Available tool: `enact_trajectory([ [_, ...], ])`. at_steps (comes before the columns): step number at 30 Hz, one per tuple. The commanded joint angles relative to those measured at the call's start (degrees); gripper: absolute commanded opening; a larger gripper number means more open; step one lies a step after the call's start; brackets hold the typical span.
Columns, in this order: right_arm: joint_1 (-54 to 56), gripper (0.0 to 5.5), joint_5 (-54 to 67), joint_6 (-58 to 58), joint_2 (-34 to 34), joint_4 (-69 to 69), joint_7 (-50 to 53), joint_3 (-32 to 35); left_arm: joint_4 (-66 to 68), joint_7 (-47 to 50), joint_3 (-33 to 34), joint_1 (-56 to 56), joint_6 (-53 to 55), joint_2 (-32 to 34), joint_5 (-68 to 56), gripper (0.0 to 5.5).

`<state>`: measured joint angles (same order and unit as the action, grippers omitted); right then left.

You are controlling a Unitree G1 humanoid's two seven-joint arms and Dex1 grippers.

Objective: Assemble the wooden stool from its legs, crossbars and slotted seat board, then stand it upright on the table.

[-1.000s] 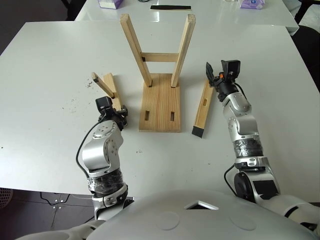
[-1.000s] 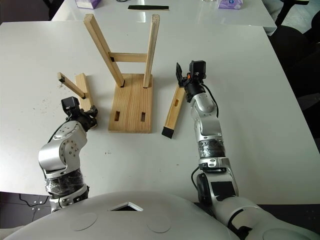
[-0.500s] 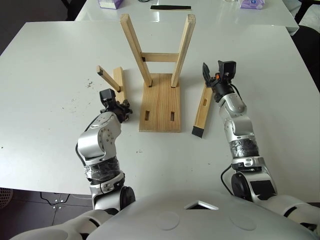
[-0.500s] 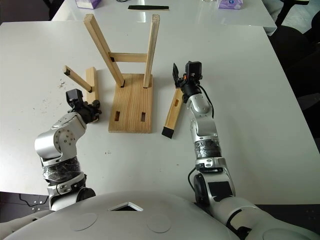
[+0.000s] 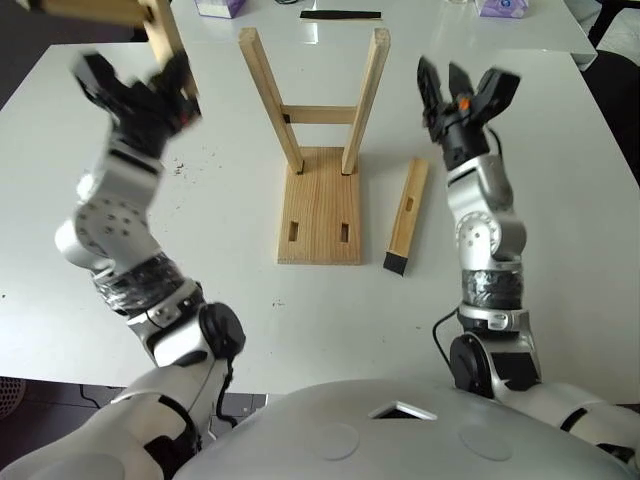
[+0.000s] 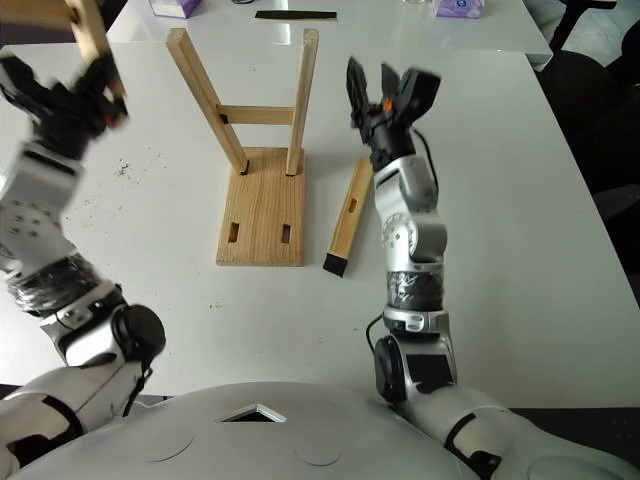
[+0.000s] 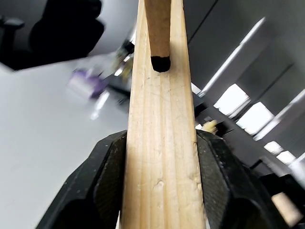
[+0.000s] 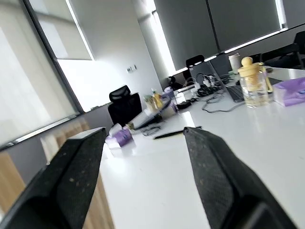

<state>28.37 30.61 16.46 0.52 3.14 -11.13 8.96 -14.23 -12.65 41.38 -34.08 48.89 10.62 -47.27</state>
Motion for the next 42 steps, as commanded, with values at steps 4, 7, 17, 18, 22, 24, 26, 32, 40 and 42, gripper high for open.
enact_trajectory([
  [4, 17.6, 3.01, 18.1, 14.3, -8.0, 5.5, -11.0, 2.0, -6.3, -17.9, -8.2, -5.4, -4.4, 2.8, -17.3, 2.03],
  [7, 22.2, 3.01, 26.8, 20.8, -12.3, 5.7, -17.3, 3.6, -6.0, -23.4, -12.0, -5.0, -4.3, 5.6, -19.5, 2.03],
  [17, 24.2, 3.19, 37.8, 33.1, -23.6, 4.4, -32.3, 3.5, -7.2, -34.5, -21.1, 4.2, -3.1, 14.2, -18.8, 2.03],
  [18, 24.2, 3.26, 37.4, 33.0, -23.7, 4.2, -33.1, 3.1, -7.2, -35.5, -21.7, 4.5, -3.3, 14.8, -18.5, 2.03],
  [22, 24.2, 3.86, 36.4, 33.1, -24.2, 3.7, -34.3, 2.1, -7.4, -38.3, -24.0, 5.4, -4.7, 16.4, -17.4, 2.03],
  [24, 24.4, 4.06, 36.8, 33.9, -24.3, 3.6, -34.7, 1.8, -7.0, -40.1, -25.6, 6.0, -5.9, 17.4, -15.4, 2.03],
  [26, 24.6, 4.06, 37.2, 34.4, -24.4, 3.6, -35.1, 1.6, -6.2, -41.7, -26.7, 6.6, -7.1, 18.2, -13.8, 2.03],
  [32, 24.7, 4.06, 37.8, 35.9, -24.6, 4.7, -36.2, 0.7, -5.4, -44.6, -29.1, 8.2, -9.1, 19.6, -10.9, 2.03],
  [40, 23.5, 3.32, 36.5, 36.1, -24.5, 5.9, -37.5, -0.7, -5.4, -46.0, -30.4, 8.7, -9.9, 20.3, -9.9, 2.03],
  [42, 23.5, 3.01, 36.6, 36.2, -24.5, 6.0, -37.6, -0.6, -5.5, -46.3, -30.7, 8.8, -10.0, 20.4, -9.7, 2.03],
])
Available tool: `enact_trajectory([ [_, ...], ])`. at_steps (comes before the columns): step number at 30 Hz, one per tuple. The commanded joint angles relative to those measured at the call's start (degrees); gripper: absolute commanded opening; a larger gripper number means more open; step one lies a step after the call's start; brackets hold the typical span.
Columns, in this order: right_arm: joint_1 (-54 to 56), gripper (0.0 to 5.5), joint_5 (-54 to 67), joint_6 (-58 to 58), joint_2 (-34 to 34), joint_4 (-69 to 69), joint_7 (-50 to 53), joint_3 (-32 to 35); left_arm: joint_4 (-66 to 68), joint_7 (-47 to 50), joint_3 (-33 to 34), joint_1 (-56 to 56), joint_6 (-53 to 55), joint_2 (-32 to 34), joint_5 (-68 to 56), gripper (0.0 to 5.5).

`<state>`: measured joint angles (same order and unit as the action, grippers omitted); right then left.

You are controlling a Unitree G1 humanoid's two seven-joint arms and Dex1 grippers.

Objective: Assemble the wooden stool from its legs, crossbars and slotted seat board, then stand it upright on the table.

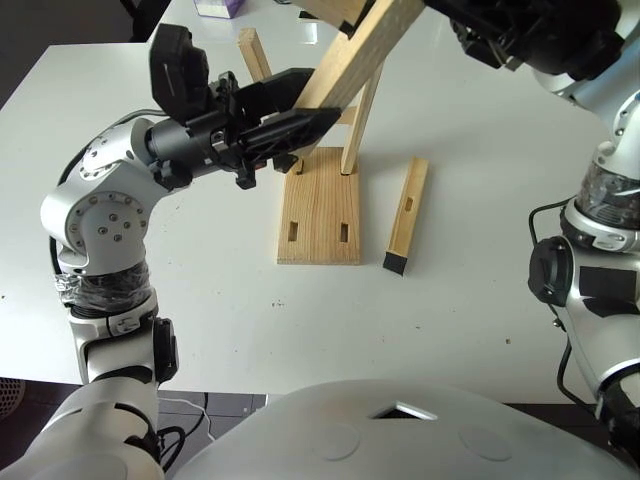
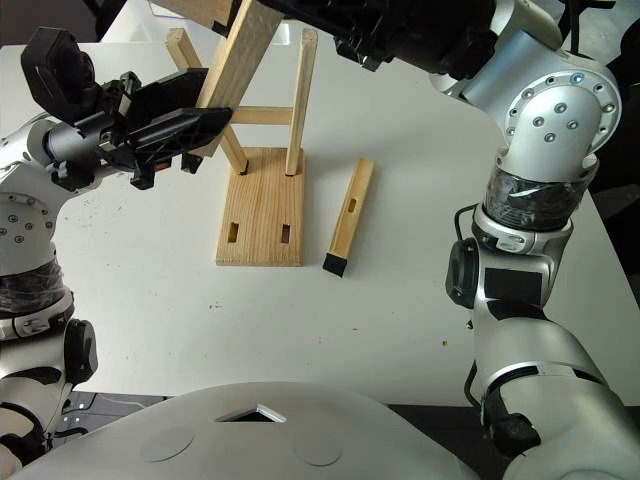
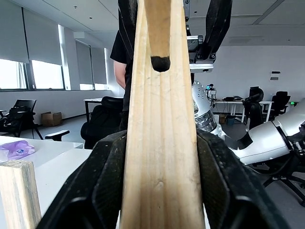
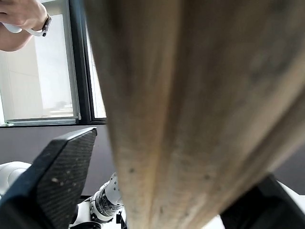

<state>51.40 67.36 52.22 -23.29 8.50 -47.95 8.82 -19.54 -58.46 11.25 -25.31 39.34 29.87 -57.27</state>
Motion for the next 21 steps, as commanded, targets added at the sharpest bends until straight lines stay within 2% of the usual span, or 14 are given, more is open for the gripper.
enact_trajectory([
  [1, 0.4, 2.81, 0.0, 0.5, -0.8, 0.6, -1.0, -0.5, -0.2, -0.6, -0.5, 0.2, -0.4, 1.2, 0.2, 2.03],
  [7, -0.1, 2.03, -0.6, 0.6, -1.9, 1.3, -2.3, -1.1, -0.4, -1.7, -0.8, 1.4, -0.6, 2.2, 0.7, 2.03],
  [21, -5.8, 2.03, -9.0, -5.6, -7.5, 4.0, -10.5, -5.5, 2.3, -1.6, -0.7, 0.3, -2.6, 2.4, 3.6, 2.04],
])
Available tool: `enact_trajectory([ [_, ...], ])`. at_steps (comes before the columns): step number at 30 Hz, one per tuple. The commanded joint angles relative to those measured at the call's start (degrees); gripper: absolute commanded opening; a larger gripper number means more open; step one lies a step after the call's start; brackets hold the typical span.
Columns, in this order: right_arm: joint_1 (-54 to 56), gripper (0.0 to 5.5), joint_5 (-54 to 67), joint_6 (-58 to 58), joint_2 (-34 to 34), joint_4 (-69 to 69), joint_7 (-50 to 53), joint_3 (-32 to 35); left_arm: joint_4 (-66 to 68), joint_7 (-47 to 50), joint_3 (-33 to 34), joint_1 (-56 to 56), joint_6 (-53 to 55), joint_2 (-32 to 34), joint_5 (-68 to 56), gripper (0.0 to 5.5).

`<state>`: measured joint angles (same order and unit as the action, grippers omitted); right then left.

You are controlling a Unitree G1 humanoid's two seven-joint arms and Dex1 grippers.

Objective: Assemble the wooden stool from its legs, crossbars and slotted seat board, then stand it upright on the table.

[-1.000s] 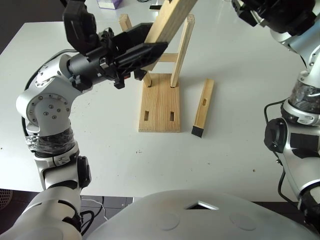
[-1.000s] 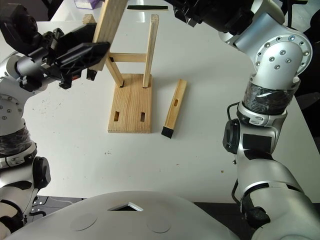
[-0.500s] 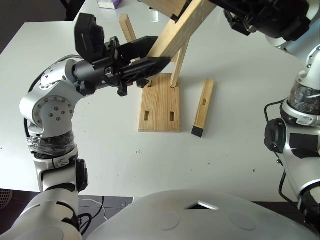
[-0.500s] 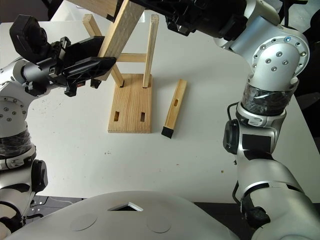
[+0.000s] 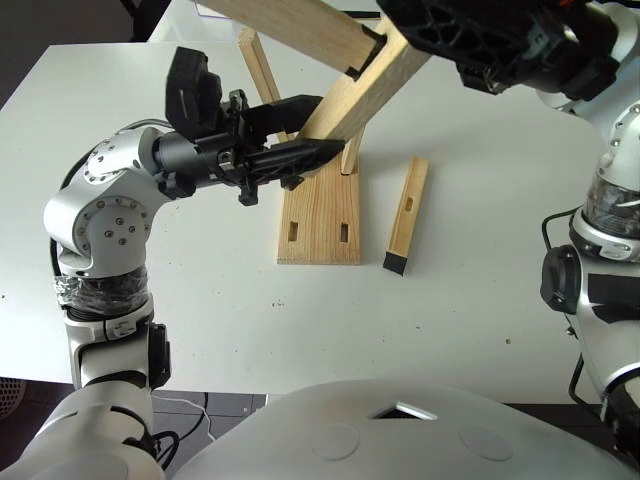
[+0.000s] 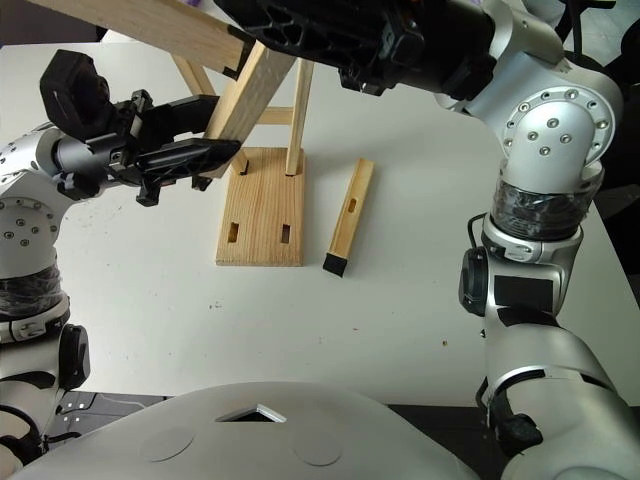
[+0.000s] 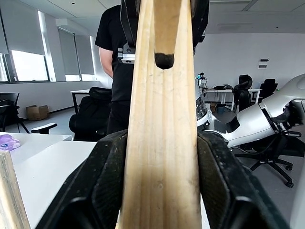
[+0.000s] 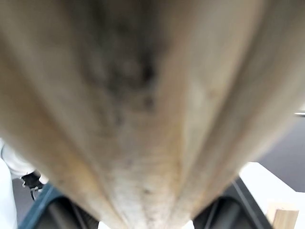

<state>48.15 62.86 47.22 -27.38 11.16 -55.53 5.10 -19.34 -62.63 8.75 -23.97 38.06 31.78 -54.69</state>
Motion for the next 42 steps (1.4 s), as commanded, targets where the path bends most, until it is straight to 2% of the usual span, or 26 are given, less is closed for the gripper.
enact_trajectory([
  [1, -2.8, 2.03, -4.6, -1.1, -3.4, 1.2, -2.9, -1.8, 2.3, 3.0, 1.6, -0.9, -1.6, 0.3, 1.6, 2.04],
  [5, -3.2, 2.03, -3.7, -2.2, -2.3, 0.7, -0.6, -0.8, 3.0, 4.3, 1.4, -0.1, -1.0, -0.7, 2.2, 2.04],
  [6, -3.4, 2.03, -3.1, -2.2, -2.0, 0.7, 0.1, -0.3, 3.3, 5.0, 1.6, 0.1, -0.9, -1.1, 2.4, 2.40],
  [10, -4.9, 2.03, -2.3, -2.1, -1.9, 1.4, 1.7, 1.2, 3.9, 6.7, 1.6, 2.6, -2.4, -1.5, 4.7, 2.95],
  [15, -7.2, 2.03, -3.4, -2.9, -1.5, 2.1, 3.4, 1.6, 5.9, 6.4, 0.9, 7.5, -6.6, -0.2, 10.0, 2.95],
  [18, -8.5, 2.03, -7.0, -4.9, -1.0, 1.1, 3.8, 0.1, 8.8, 8.6, 3.5, 11.9, -9.7, -0.2, 13.0, 2.95],
  [20, -10.7, 2.03, -13.0, -8.6, -1.5, 0.7, 2.7, -3.1, 12.1, 12.4, 7.0, 14.2, -11.9, -1.5, 14.4, 2.95],
  [25, -17.3, 2.03, -24.8, -17.1, -0.4, -1.7, 0.5, -10.8, 18.6, 29.4, 17.3, 13.8, -17.9, -10.8, 13.0, 2.95],
  [29, -19.4, 2.03, -28.8, -19.7, -1.0, -2.6, -2.3, -13.5, 17.4, 36.8, 21.1, 15.2, -20.7, -17.1, 10.3, 2.95],
  [33, -19.2, 2.03, -28.9, -19.3, -1.8, -3.4, -6.0, -13.3, 16.2, 39.0, 21.8, 17.2, -22.5, -20.1, 9.7, 2.95],
  [42, -20.0, 2.03, -29.2, -18.8, -2.1, -4.7, -10.1, -14.1, 17.1, 39.4, 21.2, 17.3, -24.4, -20.6, 10.3, 2.95],
])
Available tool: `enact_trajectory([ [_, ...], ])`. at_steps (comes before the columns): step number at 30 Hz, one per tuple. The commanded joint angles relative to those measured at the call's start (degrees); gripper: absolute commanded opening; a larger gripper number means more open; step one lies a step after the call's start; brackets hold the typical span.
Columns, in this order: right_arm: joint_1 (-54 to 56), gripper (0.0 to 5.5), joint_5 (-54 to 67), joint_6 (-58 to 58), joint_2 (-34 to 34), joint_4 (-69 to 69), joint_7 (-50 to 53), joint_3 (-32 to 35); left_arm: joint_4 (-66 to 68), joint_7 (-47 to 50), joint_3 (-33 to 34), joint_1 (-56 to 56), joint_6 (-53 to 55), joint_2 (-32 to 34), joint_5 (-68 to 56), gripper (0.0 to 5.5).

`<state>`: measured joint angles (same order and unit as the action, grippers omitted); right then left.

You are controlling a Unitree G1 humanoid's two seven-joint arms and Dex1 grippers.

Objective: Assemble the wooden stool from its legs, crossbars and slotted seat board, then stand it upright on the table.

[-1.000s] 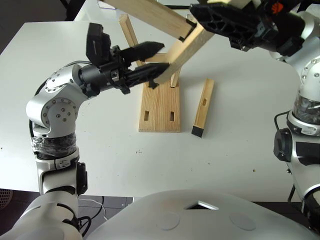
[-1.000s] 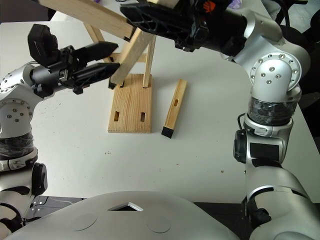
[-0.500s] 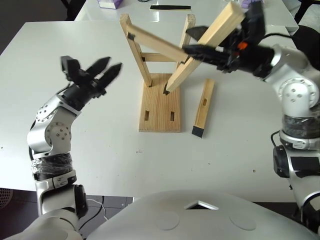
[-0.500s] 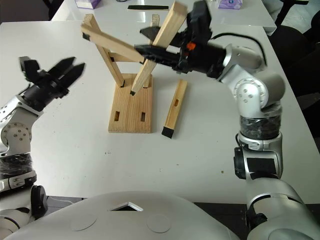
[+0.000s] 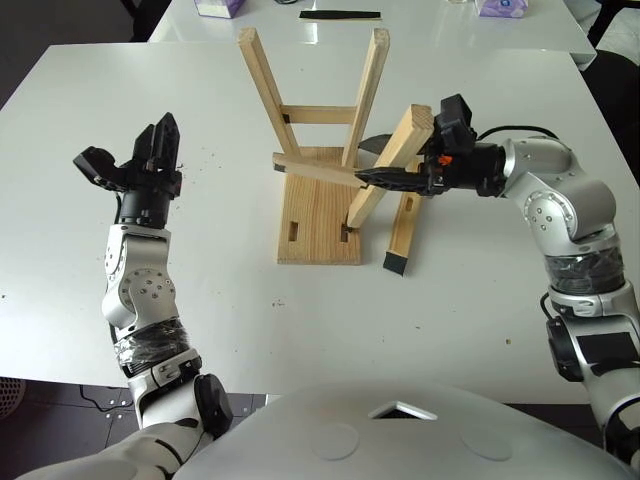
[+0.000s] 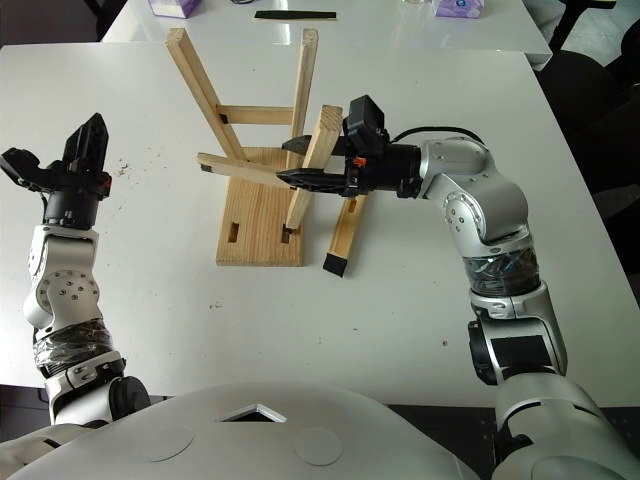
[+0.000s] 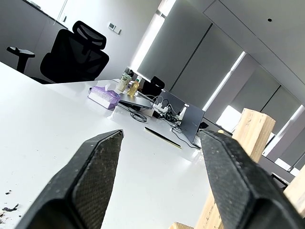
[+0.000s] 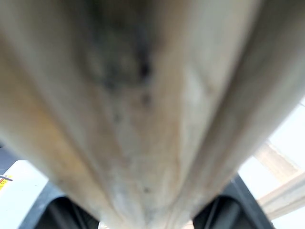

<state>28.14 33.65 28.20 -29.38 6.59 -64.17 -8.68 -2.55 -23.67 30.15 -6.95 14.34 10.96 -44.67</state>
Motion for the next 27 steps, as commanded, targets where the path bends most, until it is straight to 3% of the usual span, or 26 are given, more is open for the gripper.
enact_trajectory([
  [1, -0.3, 2.03, 0.1, 0.4, -0.1, 0.1, -1.5, -0.2, 0.8, 0.2, -0.4, 0.1, -0.9, 0.4, 0.5, 2.95],
  [27, -2.0, 2.03, -0.3, 1.4, 1.5, -0.9, -1.1, 0.3, 3.6, -0.6, -2.8, -0.5, -3.0, -0.1, 1.5, 2.95],
])
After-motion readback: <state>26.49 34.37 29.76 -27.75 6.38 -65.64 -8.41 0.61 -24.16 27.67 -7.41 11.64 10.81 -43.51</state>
